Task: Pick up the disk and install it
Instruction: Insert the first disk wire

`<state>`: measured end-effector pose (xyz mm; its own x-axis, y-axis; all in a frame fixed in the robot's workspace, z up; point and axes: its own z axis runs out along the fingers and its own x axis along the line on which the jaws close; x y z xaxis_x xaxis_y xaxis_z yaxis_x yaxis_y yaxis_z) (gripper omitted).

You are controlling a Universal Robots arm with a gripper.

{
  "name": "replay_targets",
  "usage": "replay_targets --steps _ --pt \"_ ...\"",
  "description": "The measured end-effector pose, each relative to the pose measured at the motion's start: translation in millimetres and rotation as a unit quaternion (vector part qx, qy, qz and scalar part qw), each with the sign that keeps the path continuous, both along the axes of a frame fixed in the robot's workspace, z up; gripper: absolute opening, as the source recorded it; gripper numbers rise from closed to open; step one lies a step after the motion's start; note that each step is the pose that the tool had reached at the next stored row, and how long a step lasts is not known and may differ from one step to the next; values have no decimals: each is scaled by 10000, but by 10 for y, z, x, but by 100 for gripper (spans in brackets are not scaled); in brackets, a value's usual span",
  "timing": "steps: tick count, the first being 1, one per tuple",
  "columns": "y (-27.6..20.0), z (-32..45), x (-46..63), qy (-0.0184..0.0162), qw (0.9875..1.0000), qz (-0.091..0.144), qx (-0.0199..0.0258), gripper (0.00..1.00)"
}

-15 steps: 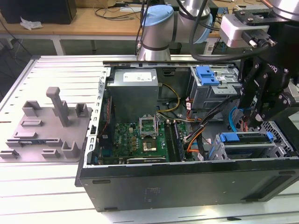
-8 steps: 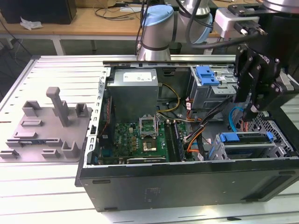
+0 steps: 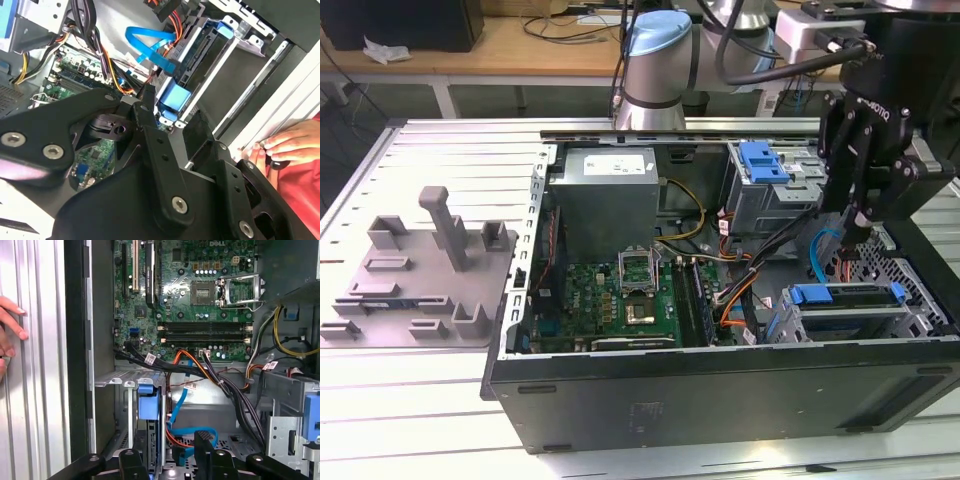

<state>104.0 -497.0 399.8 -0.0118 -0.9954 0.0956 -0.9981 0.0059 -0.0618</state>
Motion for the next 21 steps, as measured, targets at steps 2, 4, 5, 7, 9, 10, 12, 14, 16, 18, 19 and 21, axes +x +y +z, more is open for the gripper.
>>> replay_targets --steps 2,4,5,7,9,10,12,14,16,18,19,21 --pt "5 -1 26 5 10000 -33 -19 51" --pt "13 0 60 14 10000 -87 -39 51" --pt "15 0 72 17 9999 -108 -45 51" --pt "20 0 98 23 9999 -151 -62 51" --pt "25 0 122 29 9998 -191 -78 51" --pt "29 0 146 35 9997 -232 -94 51" --pt "34 0 171 42 9995 -276 -111 51" --pt "38 0 191 48 9994 -322 -122 51" --pt "43 0 215 54 9992 -382 -134 51" --pt "49 0 242 59 9989 -445 -145 51" --pt "52 1 254 61 9988 -472 -149 51" --pt "58 0 282 63 9985 -526 -153 42"
